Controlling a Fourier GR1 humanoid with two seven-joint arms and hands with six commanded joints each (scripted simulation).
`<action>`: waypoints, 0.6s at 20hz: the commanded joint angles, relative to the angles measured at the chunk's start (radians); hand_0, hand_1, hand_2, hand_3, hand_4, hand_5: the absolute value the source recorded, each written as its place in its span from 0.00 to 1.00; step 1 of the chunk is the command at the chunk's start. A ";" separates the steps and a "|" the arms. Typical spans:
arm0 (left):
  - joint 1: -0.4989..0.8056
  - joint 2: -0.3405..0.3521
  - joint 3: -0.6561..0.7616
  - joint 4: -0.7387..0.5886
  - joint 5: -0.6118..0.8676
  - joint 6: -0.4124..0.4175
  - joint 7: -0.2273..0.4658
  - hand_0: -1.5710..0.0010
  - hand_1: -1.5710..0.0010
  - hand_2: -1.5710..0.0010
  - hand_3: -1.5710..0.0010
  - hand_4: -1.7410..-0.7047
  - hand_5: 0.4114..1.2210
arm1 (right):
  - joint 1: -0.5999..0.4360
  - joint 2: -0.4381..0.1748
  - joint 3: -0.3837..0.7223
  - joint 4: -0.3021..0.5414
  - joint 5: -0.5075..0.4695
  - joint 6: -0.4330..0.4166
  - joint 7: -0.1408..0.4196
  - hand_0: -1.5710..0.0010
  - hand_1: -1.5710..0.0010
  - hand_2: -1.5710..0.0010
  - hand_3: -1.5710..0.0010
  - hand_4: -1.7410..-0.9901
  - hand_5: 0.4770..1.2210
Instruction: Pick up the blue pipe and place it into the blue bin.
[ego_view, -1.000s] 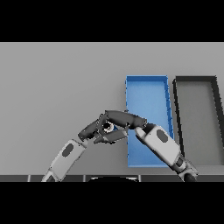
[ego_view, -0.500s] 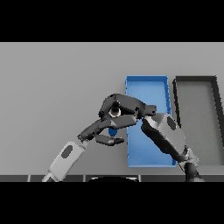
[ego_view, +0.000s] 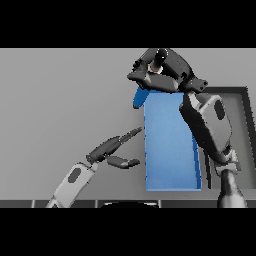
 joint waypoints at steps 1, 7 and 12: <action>-0.002 0.003 0.007 -0.001 0.010 -0.003 0.007 1.00 1.00 1.00 1.00 0.82 0.09 | 0.004 -0.017 -0.006 0.038 0.015 0.000 0.006 0.00 0.00 0.00 0.00 0.32 1.00; -0.007 0.005 0.013 0.004 0.009 -0.004 0.006 1.00 1.00 1.00 1.00 0.83 0.09 | 0.129 -0.065 -0.026 0.259 0.094 0.004 -0.010 0.00 0.00 0.00 0.00 0.32 1.00; -0.006 0.005 0.006 0.013 -0.006 -0.001 -0.011 1.00 1.00 1.00 1.00 0.84 0.09 | 0.297 -0.082 0.016 0.257 0.137 -0.075 0.057 0.00 0.00 0.00 0.00 0.32 1.00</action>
